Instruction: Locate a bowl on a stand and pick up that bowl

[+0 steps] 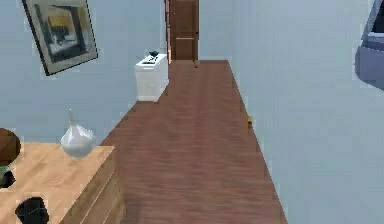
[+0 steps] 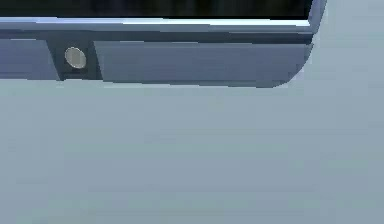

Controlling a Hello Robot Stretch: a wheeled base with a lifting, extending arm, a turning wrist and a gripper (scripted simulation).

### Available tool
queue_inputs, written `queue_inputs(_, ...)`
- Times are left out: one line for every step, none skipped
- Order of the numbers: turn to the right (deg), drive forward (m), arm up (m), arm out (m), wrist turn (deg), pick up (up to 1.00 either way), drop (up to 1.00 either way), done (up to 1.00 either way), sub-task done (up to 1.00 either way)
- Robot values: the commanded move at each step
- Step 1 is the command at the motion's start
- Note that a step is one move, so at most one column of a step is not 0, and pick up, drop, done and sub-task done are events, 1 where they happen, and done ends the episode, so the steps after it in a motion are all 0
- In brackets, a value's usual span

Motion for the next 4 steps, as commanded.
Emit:
queue_inputs(0.0,1.00,0.00,0.00,0.0,0.00,0.00,0.00,0.00)
queue_inputs(0.0,1.00,0.00,0.00,0.0,0.00,0.00,0.00,0.00)
queue_inputs(0.0,1.00,0.00,0.00,0.0,0.00,0.00,0.00,0.00)
queue_inputs(42.0,0.00,0.00,0.00,0.0,0.00,0.00,0.00,0.00)
